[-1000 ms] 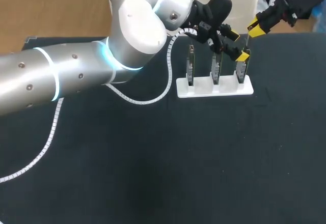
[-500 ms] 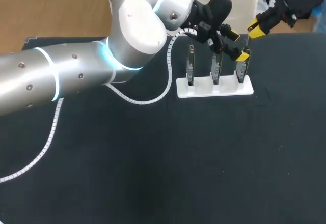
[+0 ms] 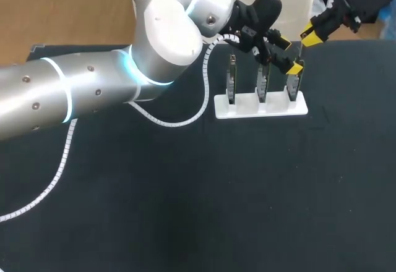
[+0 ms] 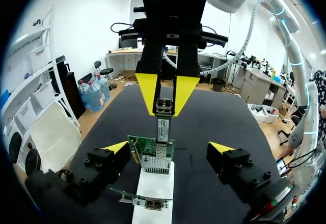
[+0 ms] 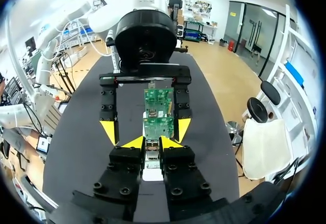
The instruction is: Pick up the optical module with the left hand, and insert it into the network port with the right hand.
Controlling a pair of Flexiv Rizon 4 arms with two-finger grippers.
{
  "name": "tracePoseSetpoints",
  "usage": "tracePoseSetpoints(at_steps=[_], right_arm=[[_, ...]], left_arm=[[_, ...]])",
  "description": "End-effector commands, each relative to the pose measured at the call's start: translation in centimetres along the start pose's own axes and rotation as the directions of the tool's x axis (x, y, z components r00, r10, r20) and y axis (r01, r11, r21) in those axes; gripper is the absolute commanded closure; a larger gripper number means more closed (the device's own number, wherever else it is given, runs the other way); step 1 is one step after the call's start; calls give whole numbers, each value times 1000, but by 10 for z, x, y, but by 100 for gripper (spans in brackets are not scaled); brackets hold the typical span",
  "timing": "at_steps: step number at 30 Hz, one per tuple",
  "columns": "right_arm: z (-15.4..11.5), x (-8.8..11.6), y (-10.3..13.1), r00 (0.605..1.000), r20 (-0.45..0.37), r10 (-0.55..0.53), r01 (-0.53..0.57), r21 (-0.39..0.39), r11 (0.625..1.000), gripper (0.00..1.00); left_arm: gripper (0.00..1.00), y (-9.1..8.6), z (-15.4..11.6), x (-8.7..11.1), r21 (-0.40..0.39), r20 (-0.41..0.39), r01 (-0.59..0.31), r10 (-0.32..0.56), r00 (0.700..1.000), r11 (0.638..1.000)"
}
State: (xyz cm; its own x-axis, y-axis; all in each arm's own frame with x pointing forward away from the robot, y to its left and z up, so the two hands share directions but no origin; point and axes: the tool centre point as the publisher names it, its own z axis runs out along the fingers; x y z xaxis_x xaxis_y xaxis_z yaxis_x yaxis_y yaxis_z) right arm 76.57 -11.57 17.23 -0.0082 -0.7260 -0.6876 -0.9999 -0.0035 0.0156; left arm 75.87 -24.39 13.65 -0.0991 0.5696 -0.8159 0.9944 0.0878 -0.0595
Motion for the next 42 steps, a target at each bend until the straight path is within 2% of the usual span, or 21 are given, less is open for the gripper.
tracePoseSetpoints(at_steps=[1, 42], right_arm=[[0, 0, -3, 1000, -4, 2, -2, -8, 1000, 100], [3, 5, -5, 1000, 5, 16, -15, -36, 999, 100]], left_arm=[[0, 1, 1, -1, 1, -5, 1, -1, 1000, 1000], [0, 1, 1, -1, 1, -5, 1, -1, 1000, 1000]])
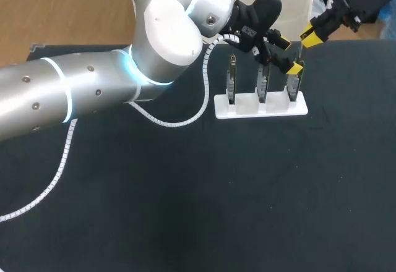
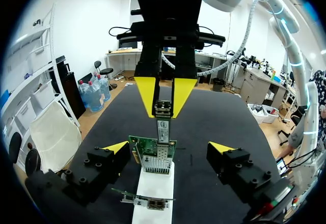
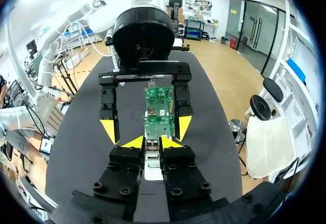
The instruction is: Pick up the optical module with the left hand, and insert it into the network port with the right hand.
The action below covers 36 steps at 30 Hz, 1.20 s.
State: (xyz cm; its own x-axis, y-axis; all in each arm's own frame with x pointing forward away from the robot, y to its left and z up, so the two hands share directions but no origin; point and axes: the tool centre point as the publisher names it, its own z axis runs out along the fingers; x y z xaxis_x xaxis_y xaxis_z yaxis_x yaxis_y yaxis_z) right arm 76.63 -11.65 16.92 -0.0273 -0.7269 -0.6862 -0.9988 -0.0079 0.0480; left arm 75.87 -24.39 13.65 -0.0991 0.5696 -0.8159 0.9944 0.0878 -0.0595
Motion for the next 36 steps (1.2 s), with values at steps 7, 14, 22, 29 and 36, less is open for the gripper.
tracePoseSetpoints(at_steps=[7, 14, 22, 29, 36], right_arm=[[-3, -2, -4, 1000, 25, -8, 8, -19, 1000, 100], [-8, -5, -4, 1000, 28, -11, 11, -19, 1000, 100], [-7, -6, -5, 1000, 23, -13, 13, -23, 1000, 100], [-4, -4, -6, 1000, 19, -4, 5, -29, 1000, 100], [-2, -3, -6, 1000, 13, 0, 0, -31, 1000, 100]], left_arm=[[0, 1, 1, -1, 1, -5, 1, -1, 1000, 1000], [0, 1, 1, -1, 1, -5, 1, -1, 1000, 1000], [0, 1, 1, -1, 1, -5, 1, -1, 1000, 1000], [0, 1, 1, -1, 1, -5, 1, -1, 1000, 1000], [0, 1, 1, -1, 1, -5, 1, -1, 1000, 1000]])
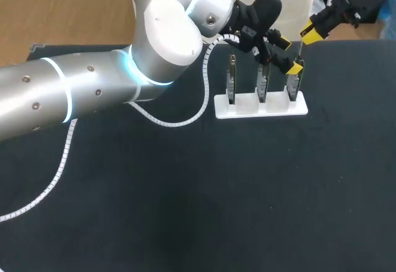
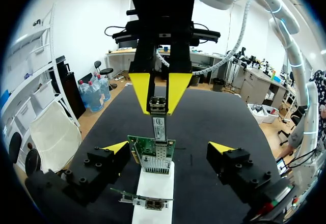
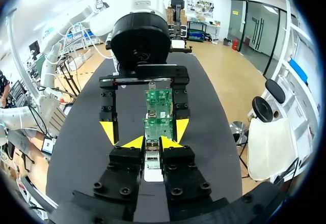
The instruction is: Pick up the optical module with the left hand, and insert it into the network port with the right hand.
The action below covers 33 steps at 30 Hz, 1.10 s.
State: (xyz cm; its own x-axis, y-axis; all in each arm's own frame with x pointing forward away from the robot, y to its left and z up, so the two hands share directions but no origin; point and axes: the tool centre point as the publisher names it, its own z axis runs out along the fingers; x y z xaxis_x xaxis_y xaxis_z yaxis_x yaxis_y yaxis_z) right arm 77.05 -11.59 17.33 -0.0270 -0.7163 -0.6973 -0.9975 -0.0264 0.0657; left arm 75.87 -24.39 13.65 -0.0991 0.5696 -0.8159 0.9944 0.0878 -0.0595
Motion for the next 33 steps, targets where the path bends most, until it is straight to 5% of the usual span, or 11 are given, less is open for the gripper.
tracePoseSetpoints(at_steps=[1, 20, 21, 22, 33], right_arm=[[2, 1, -2, 1000, -6, 3, -3, -6, 1000, 100], [7, 7, -1, 1000, -5, 25, -25, -8, 1000, 100], [7, 7, -1, 1000, -4, 26, -26, -8, 1000, 56], [7, 7, -1, 1000, 0, 29, -29, -7, 1000, 0], [-2, 7, 0, 999, 35, 36, -36, 10, 999, 0]], left_arm=[[0, 1, 1, -1, 1, -5, 1, -1, 1000, 1000], [0, 1, 1, -1, 1, -5, 1, -1, 1000, 1000], [0, 1, 1, -1, 1, -5, 1, -1, 1000, 1000], [0, 1, 1, -1, 1, -5, 1, -1, 1000, 1000], [0, 1, 1, -1, 1, -5, 1, -1, 1000, 1000]])
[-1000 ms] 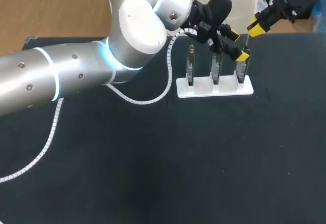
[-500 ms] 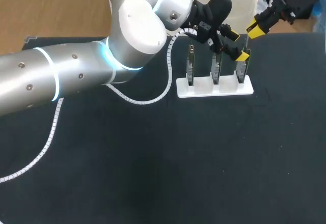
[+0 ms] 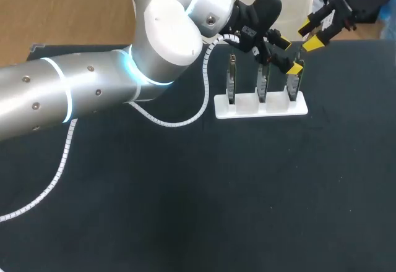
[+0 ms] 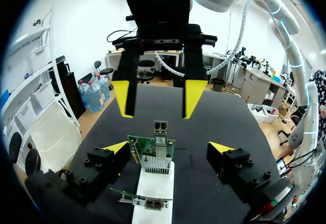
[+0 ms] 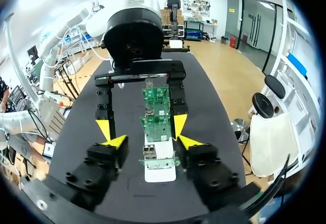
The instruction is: Pick up the optical module with the left hand, and insert it into the network port with the right hand.
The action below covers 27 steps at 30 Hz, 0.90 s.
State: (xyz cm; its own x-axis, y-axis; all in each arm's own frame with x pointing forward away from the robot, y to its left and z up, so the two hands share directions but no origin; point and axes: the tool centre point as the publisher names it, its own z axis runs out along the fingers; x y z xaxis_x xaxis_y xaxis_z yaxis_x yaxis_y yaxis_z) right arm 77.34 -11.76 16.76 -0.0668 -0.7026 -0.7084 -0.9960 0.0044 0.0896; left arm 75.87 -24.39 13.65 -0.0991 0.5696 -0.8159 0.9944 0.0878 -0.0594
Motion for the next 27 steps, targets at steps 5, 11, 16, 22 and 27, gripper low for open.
tracePoseSetpoints(at_steps=[5, 11, 16, 22, 27], right_arm=[[-17, 0, 3, 998, 59, -11, 11, -13, 1000, 0], [-30, -5, 4, 990, 136, -25, 29, -31, 999, 0], [-31, -7, 5, 990, 133, -40, 44, -29, 999, 0], [-26, -11, 6, 990, 128, -55, 60, -35, 998, 100], [-22, -13, 5, 992, 110, -63, 67, -36, 997, 100]], left_arm=[[0, 1, 1, -1, 1, -5, 1, -1, 1000, 1000], [0, 1, 1, -1, 1, -5, 1, -1, 1000, 1000], [0, 1, 1, -1, 1, -5, 1, -1, 1000, 1000], [0, 1, 1, -1, 1, -5, 1, -1, 1000, 1000], [0, 1, 1, -1, 1, -5, 1, -1, 1000, 1000]])
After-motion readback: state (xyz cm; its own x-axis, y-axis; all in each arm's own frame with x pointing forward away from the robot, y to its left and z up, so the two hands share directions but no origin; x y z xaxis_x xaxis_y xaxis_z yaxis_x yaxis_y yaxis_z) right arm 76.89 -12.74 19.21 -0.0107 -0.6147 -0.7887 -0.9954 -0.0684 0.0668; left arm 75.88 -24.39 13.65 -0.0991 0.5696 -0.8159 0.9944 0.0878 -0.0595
